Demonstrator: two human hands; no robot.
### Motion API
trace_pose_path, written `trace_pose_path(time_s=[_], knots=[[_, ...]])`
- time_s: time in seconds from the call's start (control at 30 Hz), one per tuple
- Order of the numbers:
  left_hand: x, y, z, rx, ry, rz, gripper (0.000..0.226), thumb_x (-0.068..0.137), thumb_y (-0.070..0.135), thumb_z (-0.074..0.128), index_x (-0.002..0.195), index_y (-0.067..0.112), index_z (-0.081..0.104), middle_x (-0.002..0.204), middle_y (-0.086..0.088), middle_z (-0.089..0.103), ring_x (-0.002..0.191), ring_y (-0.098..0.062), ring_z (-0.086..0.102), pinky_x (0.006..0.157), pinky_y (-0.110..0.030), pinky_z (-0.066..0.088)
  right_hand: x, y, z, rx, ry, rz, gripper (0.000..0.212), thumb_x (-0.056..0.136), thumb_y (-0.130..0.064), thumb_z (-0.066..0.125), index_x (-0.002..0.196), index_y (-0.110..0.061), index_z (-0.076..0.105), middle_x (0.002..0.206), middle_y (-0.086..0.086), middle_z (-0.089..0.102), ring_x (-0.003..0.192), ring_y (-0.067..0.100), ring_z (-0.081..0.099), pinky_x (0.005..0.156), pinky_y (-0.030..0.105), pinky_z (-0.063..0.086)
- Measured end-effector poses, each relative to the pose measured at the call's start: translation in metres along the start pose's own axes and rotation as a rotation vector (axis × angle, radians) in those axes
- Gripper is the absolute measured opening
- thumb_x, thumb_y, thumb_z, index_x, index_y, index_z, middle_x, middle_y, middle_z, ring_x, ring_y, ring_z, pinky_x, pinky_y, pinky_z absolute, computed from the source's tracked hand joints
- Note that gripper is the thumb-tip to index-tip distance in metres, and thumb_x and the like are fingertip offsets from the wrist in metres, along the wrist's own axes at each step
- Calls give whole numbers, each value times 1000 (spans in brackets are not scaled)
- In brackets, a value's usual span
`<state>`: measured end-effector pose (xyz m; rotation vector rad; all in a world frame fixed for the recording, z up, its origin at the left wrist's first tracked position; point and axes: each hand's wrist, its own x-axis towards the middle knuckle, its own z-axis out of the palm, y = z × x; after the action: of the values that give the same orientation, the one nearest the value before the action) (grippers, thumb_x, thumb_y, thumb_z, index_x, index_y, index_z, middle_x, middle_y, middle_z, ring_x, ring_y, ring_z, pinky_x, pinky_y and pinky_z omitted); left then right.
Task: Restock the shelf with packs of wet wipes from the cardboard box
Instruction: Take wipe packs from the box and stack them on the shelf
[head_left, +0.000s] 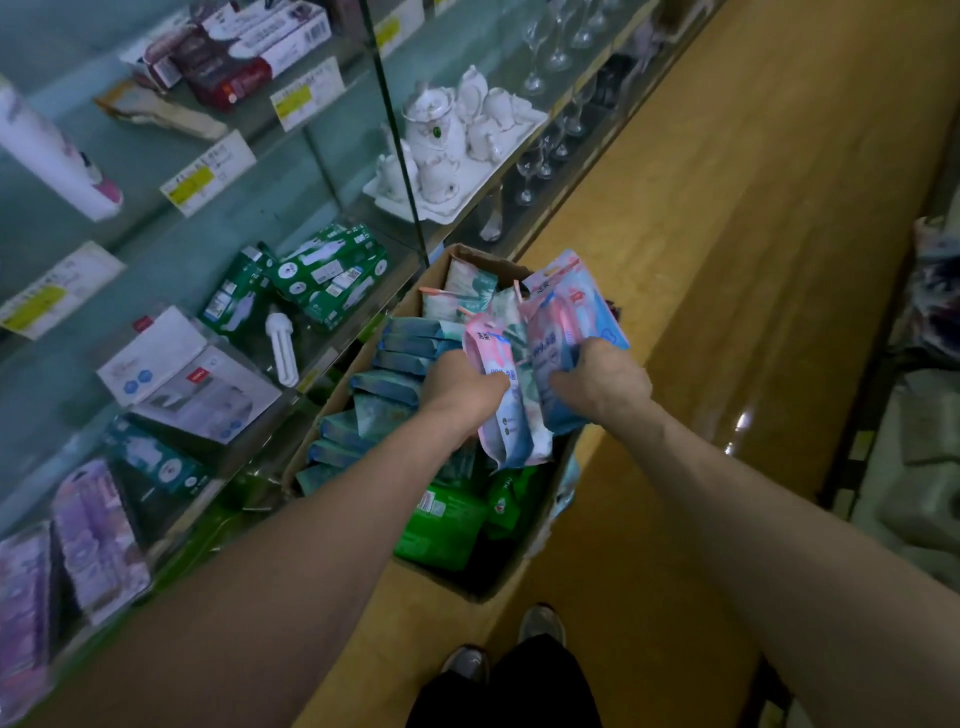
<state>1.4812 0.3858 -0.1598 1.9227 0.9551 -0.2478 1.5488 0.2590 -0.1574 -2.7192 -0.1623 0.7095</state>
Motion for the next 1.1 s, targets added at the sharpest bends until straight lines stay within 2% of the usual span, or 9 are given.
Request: trace_pose_path(time_s=[0.1,0.17,0.27,0.43,0.53,0.63,0.77,0.93,1.1], knots=[[-14,26,-5,2,0,76,21,85,23,63,75,9,51,89,-15,63,91,-34,64,73,-34,51,-20,4,-25,40,67,3,32,87,-31,57,112,-11,56,102,11,60,93,32,57,70,29,39],[-28,45,-8,47,-3,143,23,84,23,64,70,11,50,79,-10,59,85,-31,63,73,-35,51,-37,7,-42,57,124,2,33,86,-31,57,112,-11,56,105,11,62,100,32,59,70,29,39],[-53,74,-9,104,-24,273,26,83,23,63,65,12,47,71,-7,56,82,-31,62,68,-32,47,-68,13,-69,85,213,39,29,85,-32,58,107,-13,59,94,6,58,91,30,58,69,28,40],[-103,115,-1,126,-99,471,20,77,22,62,87,5,62,96,-15,69,90,-32,66,76,-36,55,-127,36,-109,130,386,123,26,83,-34,59,100,-16,62,87,2,59,85,27,58,66,28,42],[-138,138,5,151,-152,586,13,77,21,61,78,8,60,91,-15,69,84,-33,67,74,-40,58,-163,54,-130,139,473,174,28,83,-36,60,101,-16,62,91,3,61,90,28,61,66,28,40],[-177,158,14,188,-210,680,9,76,21,58,75,11,58,86,-12,69,79,-32,69,72,-40,59,-200,74,-148,163,557,235,26,83,-39,60,98,-17,60,85,1,56,82,26,56,66,28,38],[-227,178,37,173,-317,773,31,65,26,57,90,10,66,88,-11,70,79,-32,69,73,-45,59,-249,109,-164,186,659,326,24,82,-38,60,94,-18,59,83,-1,58,84,25,59,65,28,40],[-304,187,74,190,-418,922,20,76,20,61,93,9,65,92,-11,70,82,-31,68,74,-42,59,-323,160,-177,217,759,452,17,81,-34,60,87,-18,56,67,-5,49,73,24,52,61,27,36],[-397,181,116,216,-522,1052,15,80,19,62,91,9,64,95,-11,69,88,-30,66,75,-37,56,-414,215,-177,203,859,594,23,81,-36,60,95,-18,64,83,3,61,76,26,54,62,28,37]])
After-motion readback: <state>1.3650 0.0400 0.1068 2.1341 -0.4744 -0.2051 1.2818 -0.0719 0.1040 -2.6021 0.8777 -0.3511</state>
